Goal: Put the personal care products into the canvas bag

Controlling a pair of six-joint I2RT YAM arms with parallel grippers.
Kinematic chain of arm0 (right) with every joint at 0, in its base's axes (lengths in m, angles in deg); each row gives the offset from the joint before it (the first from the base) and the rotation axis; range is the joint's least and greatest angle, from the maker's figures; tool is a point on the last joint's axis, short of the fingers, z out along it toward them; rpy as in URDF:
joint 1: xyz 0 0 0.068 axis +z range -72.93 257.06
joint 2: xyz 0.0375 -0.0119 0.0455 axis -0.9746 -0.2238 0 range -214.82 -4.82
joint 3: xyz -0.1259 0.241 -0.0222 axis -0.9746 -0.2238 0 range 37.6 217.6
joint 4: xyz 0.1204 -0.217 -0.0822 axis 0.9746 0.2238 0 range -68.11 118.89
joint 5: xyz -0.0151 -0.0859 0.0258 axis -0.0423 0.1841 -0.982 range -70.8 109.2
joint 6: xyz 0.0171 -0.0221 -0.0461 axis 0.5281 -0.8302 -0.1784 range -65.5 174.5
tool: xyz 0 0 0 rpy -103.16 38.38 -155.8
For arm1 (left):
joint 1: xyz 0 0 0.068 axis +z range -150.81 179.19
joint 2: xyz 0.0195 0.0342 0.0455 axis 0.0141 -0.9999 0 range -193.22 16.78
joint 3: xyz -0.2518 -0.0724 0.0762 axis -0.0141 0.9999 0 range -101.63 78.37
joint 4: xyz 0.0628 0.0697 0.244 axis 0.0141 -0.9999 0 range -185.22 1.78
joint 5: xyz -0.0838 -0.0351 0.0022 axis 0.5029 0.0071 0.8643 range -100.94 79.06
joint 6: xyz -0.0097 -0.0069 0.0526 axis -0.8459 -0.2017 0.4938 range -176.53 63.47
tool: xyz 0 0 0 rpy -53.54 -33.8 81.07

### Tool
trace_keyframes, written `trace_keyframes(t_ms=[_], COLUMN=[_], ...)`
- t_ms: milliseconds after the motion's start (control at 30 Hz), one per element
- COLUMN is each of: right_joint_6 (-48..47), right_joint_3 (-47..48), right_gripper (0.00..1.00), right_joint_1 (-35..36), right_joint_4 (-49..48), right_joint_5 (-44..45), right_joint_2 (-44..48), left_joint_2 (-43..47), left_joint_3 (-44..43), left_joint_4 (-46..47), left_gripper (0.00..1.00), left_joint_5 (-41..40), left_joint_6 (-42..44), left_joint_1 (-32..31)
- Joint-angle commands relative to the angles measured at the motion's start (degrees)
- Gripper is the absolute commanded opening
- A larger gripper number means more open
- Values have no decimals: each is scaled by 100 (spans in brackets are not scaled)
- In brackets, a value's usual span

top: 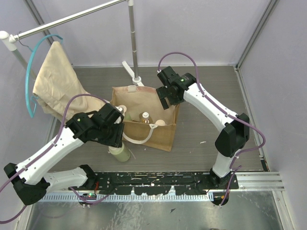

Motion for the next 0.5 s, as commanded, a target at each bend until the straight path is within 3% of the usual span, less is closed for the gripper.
trace_keyframes(t_ms=[0, 233, 467], right_joint_6=[-49, -24, -20], right_joint_3=[54, -26, -83], right_gripper=[100, 100, 100], right_joint_1=[-23, -23, -18], right_joint_4=[-69, -73, -84], right_joint_5=[42, 42, 59], right_joint_2=[110, 154, 176], left_joint_2=[127, -93, -76], left_joint_3=[354, 685, 761], left_joint_4=[290, 546, 490], left_gripper=[16, 20, 57], left_joint_5=[-107, -96, 3], left_joint_6=[-65, -22, -31], left_joint_1=[-23, -25, -18])
